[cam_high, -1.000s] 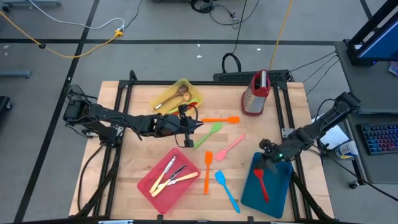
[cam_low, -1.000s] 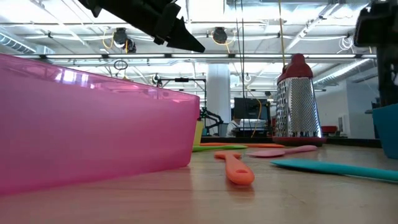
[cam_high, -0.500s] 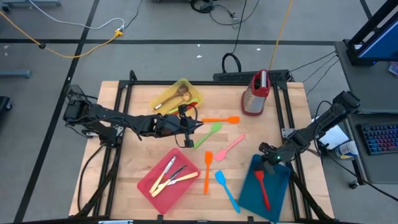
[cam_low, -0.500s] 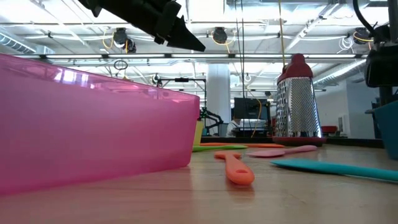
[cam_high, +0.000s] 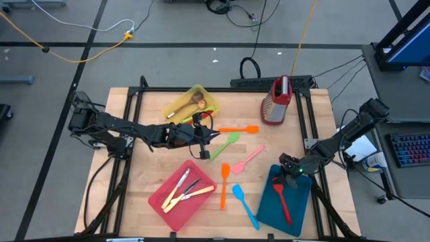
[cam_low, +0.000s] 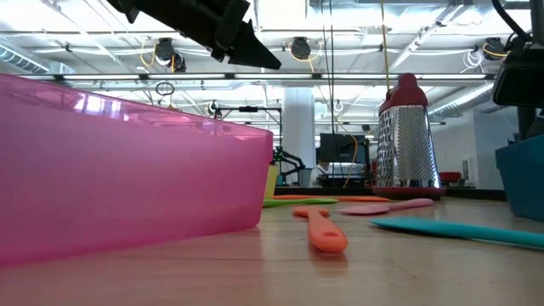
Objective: Pick & Place Kitchen Items
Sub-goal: Put the red spatula into the blue bin, then put the pink spatula into the blue bin
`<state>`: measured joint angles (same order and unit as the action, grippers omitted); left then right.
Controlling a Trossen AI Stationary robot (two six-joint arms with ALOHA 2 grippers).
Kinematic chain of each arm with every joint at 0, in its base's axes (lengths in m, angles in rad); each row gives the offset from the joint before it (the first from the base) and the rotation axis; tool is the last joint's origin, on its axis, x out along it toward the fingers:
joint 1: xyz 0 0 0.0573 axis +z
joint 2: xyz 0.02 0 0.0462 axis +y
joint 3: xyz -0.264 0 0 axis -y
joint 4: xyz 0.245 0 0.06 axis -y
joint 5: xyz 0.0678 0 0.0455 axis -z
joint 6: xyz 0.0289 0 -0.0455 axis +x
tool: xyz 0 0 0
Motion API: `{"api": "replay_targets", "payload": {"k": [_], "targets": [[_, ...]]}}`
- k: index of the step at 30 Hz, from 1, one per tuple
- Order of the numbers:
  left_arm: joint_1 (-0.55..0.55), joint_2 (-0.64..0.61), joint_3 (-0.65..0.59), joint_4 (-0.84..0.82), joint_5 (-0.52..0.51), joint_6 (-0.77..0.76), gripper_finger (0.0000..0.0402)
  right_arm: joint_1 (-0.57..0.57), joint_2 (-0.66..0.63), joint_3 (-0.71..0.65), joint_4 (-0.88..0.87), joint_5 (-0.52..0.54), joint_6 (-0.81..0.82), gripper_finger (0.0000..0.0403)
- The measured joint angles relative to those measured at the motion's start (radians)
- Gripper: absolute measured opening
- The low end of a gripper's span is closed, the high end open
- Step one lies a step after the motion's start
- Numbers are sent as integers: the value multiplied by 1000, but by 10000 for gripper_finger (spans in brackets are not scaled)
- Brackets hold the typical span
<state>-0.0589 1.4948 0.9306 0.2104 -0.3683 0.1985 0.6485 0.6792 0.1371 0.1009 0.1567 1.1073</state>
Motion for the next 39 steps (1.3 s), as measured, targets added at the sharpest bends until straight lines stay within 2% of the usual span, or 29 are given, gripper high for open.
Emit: {"api": "replay_targets", "payload": {"k": [10,15,21,25,30,34,39], "targets": [[0,0,0,0,0,0,26,-1,-29,0,92,4,-17,118],[0,0,0,0,2,-5,26,-1,-44,0,165,5,-143,115],[0,0,0,0,4,-25,26,-1,-49,0,168,5,-220,114],[0,0,0,0,4,-25,26,-22,-49,0,193,49,-280,114],[0,0,0,1,4,-36,26,-89,-50,0,333,76,-450,114],[0,0,0,1,4,-75,26,-151,-50,0,442,131,-709,114],[0,0,0,2,4,-111,26,-234,-47,2,445,214,-931,114]]}}
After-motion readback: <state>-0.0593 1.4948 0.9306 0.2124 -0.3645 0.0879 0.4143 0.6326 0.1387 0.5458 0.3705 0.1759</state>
